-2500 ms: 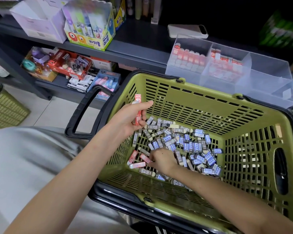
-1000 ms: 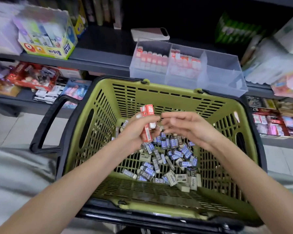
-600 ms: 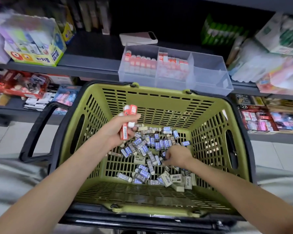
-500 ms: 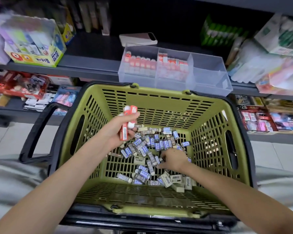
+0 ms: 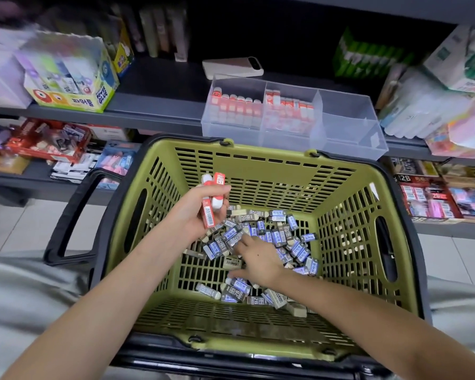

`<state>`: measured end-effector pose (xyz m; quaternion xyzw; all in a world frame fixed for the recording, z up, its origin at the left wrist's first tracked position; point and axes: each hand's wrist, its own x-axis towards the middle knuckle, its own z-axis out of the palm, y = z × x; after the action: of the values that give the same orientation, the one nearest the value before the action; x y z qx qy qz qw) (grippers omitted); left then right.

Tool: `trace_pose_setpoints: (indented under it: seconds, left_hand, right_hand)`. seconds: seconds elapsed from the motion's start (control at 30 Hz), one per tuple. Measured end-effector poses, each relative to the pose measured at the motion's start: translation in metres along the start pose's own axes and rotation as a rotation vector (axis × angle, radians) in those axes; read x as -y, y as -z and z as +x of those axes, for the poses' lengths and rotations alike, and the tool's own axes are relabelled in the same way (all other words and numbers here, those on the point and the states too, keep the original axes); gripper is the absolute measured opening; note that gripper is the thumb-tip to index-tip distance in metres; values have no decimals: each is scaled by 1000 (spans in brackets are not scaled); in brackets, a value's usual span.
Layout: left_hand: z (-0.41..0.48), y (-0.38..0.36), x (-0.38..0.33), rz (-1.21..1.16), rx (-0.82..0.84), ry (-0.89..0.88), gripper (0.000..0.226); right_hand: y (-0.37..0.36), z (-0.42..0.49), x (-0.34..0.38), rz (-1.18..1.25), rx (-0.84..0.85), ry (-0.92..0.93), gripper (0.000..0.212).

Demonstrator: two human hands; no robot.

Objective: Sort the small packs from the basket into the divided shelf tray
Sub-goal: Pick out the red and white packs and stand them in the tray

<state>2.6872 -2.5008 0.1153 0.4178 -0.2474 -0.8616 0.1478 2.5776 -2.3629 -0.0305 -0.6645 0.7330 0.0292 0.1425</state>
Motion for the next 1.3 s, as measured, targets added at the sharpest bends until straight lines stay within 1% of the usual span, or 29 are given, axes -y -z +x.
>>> trace_pose_setpoints:
  seconds: [0.03, 0.1, 0.17, 0.23, 0.3, 0.37, 0.4, 0.47, 0.53, 0.63, 0.67, 0.73, 0.77, 0.83, 0.9, 0.93, 1.0, 1.03, 1.1, 1.13, 1.2, 1.3]
  left_hand:
    - [0, 0, 0, -4, 0, -3, 34]
    - [-1, -1, -1, -12, 1, -5, 34]
    - [-1, -1, -1, -17, -3, -5, 32]
    - [-1, 0, -2, -18, -14, -9, 25]
    - [-1, -1, -3, -6, -24, -25, 23]
    - [-2, -3, -5, 14, -20, -48, 28]
    - [-3, -4, -6, 20, -15, -59, 30]
    - [-5, -7, -9, 23, 6, -79, 33]
    - [-6, -13, -13, 34, 43, -87, 34]
    - [-7, -30, -23, 76, 87, -117, 36]
    - [-6, -38, -27, 88, 102, -136, 37]
    - [-4, -53, -36, 97, 133, -175, 37]
    - [-2, -59, -40, 93, 146, -189, 36]
    - [0, -70, -48, 87, 158, -205, 35]
    - [4, -79, -56, 93, 155, -214, 35]
    - [6, -83, -59, 99, 151, -216, 35]
    - [9, -88, -65, 103, 141, -218, 36]
    - [11, -89, -67, 102, 133, -219, 36]
    - [13, -89, -70, 107, 120, -222, 36]
    - [14, -89, -72, 112, 117, -223, 36]
    - [16, -87, -74, 120, 112, -222, 36]
    - [18, -85, -75, 117, 110, -220, 38]
  right_hand:
    - [-2, 2, 2, 5, 40, 18, 62]
    - [-6, 6, 6, 4, 95, -13, 56]
    - [-7, 9, 8, 12, 97, -50, 44]
    - [-4, 10, 9, 62, 105, -64, 34]
    - [10, 7, 9, 230, 108, -85, 29]
    - [37, 4, 7, 520, 92, -148, 23]
    - [55, 2, 5, 638, 57, -168, 22]
    - [95, -3, -4, 795, -82, -175, 16]
    - [140, -12, -19, 922, -256, -184, 9]
    - [197, -23, -49, 985, -542, -228, 6]
    - [211, -23, -62, 961, -637, -263, 4]
    - [231, -17, -93, 785, -797, -345, 3]
    - [239, -12, -108, 661, -848, -385, 8]
    - [250, 1, -137, 418, -892, -447, 19]
    - [256, 17, -160, 253, -883, -521, 23]
    - [258, 24, -168, 227, -855, -557, 25]
    - [260, 37, -178, 288, -756, -604, 26]
    - [262, 42, -182, 336, -680, -615, 25]
    - [264, 48, -186, 411, -511, -589, 19]
    - [264, 49, -188, 467, -454, -562, 14]
    - [265, 49, -189, 591, -413, -507, 5]
    - [262, 45, -192, 633, -401, -450, 12]
